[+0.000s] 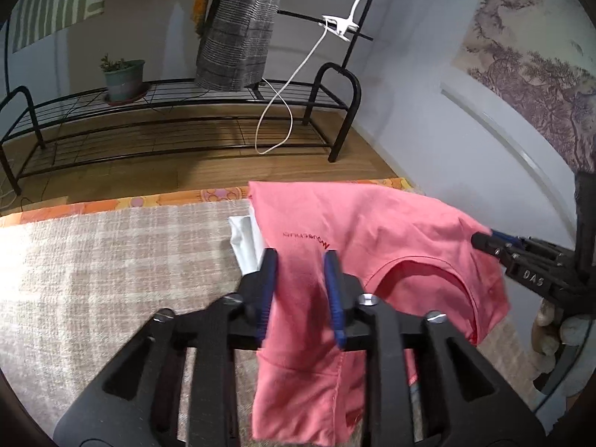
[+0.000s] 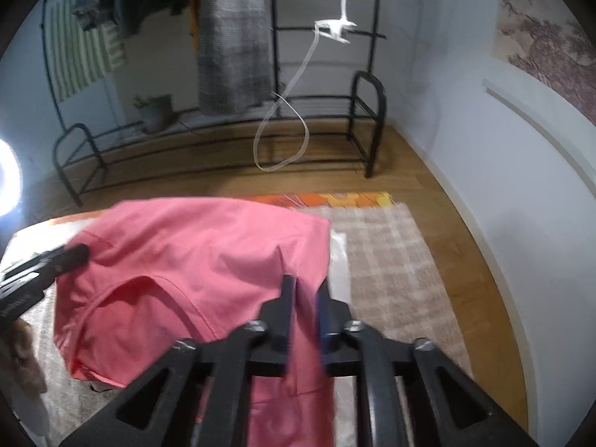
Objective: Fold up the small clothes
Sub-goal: 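Carry the T-shirt with both tools and lay it on the clothes stack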
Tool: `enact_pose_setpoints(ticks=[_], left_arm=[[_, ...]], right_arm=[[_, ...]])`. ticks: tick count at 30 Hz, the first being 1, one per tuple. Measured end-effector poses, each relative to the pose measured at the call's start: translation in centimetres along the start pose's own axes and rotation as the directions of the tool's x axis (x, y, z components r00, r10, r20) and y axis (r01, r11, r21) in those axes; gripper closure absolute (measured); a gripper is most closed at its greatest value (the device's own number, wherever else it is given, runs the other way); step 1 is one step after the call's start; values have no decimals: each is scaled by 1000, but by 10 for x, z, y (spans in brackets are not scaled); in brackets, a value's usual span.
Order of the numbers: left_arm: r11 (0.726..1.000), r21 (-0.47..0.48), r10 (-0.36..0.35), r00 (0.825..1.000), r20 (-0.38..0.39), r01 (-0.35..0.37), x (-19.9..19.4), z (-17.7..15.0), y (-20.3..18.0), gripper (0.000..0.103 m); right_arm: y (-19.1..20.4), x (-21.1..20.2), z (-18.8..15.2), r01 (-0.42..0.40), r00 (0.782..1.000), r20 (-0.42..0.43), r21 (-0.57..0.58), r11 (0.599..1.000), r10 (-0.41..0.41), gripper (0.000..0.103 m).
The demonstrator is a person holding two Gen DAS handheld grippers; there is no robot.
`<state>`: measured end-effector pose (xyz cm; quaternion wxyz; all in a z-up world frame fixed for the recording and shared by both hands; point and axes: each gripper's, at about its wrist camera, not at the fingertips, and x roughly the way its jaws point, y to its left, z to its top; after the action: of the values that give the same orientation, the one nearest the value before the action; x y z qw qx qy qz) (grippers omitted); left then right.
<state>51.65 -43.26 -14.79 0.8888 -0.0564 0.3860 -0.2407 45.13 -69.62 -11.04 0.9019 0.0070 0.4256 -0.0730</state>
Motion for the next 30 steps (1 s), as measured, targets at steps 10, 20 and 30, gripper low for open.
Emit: enact_pose_setpoints(ticks=[10, 20, 30], left_arm=[[999, 36, -3, 1000, 15, 3, -44, -8, -1, 76], [996, 73, -51, 995, 91, 45, -142, -17, -19, 76], [995, 77, -74, 986, 146, 63, -250, -50, -17, 68]], right_arm=[[0, -29, -12, 38, 999, 31, 26, 999, -39, 76], [27, -112, -16, 29, 991, 133, 28, 999, -33, 76], [62, -211, -55, -18, 970, 244, 44, 999, 6, 74]])
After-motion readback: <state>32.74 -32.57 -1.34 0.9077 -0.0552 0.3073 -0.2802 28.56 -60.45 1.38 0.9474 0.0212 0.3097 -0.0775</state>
